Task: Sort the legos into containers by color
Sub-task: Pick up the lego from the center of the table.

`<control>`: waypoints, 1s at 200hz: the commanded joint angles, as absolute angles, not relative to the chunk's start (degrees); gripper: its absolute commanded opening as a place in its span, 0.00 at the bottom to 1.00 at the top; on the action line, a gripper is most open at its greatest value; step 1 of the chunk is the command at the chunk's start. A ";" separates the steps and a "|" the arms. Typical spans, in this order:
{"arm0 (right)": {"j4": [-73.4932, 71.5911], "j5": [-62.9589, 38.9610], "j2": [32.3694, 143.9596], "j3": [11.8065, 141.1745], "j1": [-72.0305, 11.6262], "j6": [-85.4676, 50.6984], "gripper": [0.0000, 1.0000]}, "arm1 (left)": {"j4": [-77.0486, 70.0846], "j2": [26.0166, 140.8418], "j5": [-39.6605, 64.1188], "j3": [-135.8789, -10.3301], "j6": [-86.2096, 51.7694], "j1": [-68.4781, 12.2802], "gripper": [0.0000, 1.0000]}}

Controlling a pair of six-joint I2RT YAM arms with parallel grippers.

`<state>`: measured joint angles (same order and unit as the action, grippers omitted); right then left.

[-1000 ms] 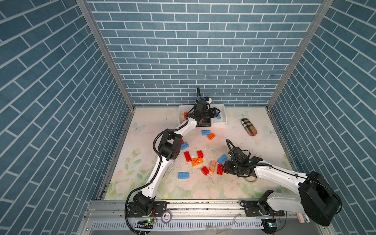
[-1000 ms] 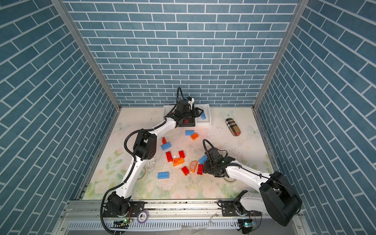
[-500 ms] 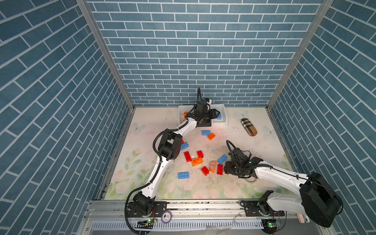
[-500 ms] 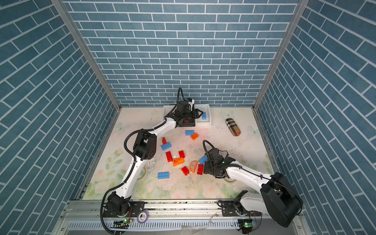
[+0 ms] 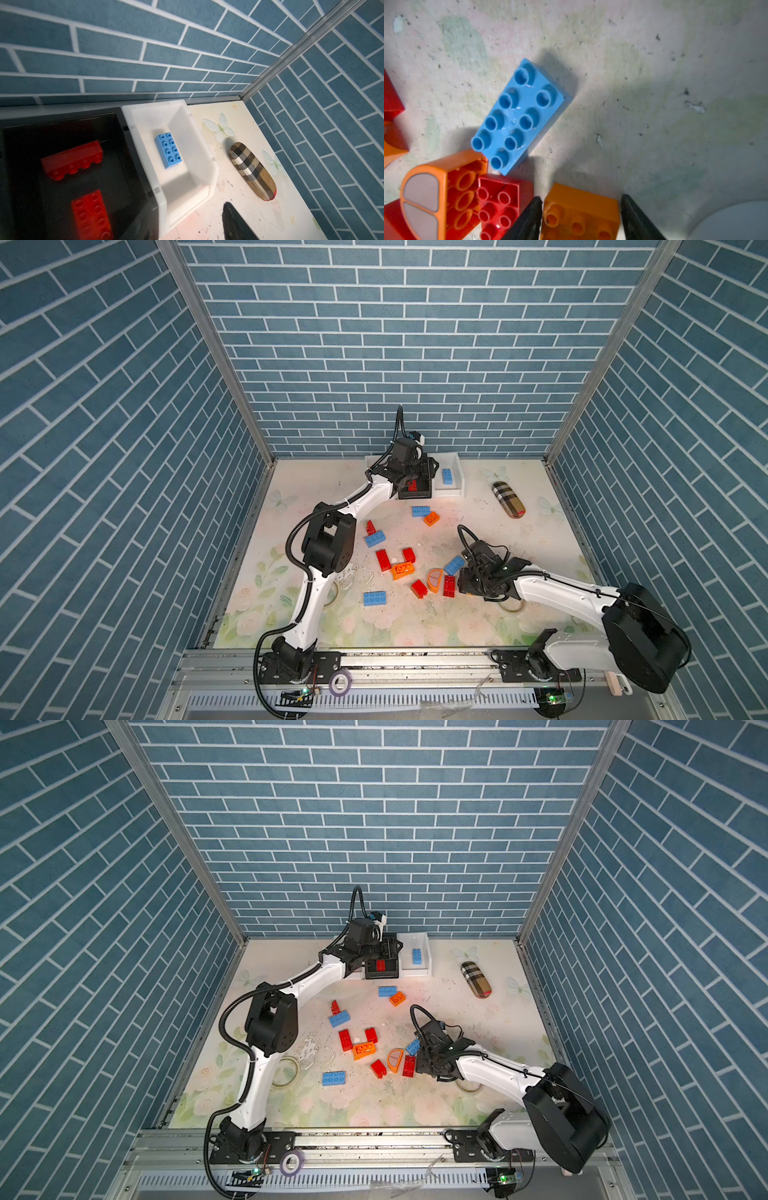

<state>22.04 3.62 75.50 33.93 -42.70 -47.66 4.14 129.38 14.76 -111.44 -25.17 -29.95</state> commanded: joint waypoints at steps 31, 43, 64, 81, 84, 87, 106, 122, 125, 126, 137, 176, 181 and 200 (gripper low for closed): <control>25.46 5.47 79.10 34.89 -43.41 -48.69 0.52 | 4.29 117.39 8.36 -96.48 -19.08 -28.22 0.56; 25.83 5.80 78.94 35.38 -43.42 -48.74 0.50 | 3.84 114.48 7.03 -92.59 -17.67 -28.08 0.56; 26.26 5.97 77.84 36.30 -43.37 -48.60 0.46 | 2.61 109.57 5.51 -86.32 -16.05 -28.08 0.56; 27.17 6.85 77.21 37.34 -43.39 -49.02 0.44 | 1.96 106.35 5.04 -81.91 -15.30 -28.01 0.56; 27.36 7.01 77.17 37.47 -43.41 -49.03 0.44 | 1.89 105.89 4.97 -81.28 -15.19 -28.06 0.55; 27.49 7.03 77.18 37.71 -43.42 -48.93 0.44 | 1.92 105.44 4.85 -80.69 -15.09 -28.04 0.56; 27.85 7.46 77.26 38.73 -43.42 -48.60 0.43 | 2.11 103.28 4.37 -77.64 -14.52 -28.00 0.56; 27.87 8.07 77.50 39.41 -43.42 -48.19 0.43 | 2.86 102.28 4.05 -76.01 -14.05 -27.92 0.56; 27.93 8.23 77.58 39.57 -43.37 -48.10 0.43 | 3.10 102.22 3.92 -75.85 -13.95 -27.95 0.56; 27.94 8.24 77.60 39.65 -43.35 -48.04 0.43 | 3.18 102.18 3.90 -75.76 -13.92 -27.95 0.56; 28.19 8.85 77.93 40.28 -43.18 -47.59 0.43 | 4.31 101.87 3.81 -75.36 -13.78 -27.86 0.56; 26.12 8.05 77.35 43.57 -40.33 -44.41 0.41 | 8.63 101.10 4.51 -74.50 -15.17 -27.04 0.56; 25.54 7.28 77.32 44.09 -39.61 -43.83 0.41 | 8.76 100.84 4.80 -74.01 -15.28 -26.76 0.56; 22.37 4.07 77.64 46.18 -36.65 -41.04 0.41 | 9.03 99.62 4.29 -71.90 -16.16 -26.29 0.56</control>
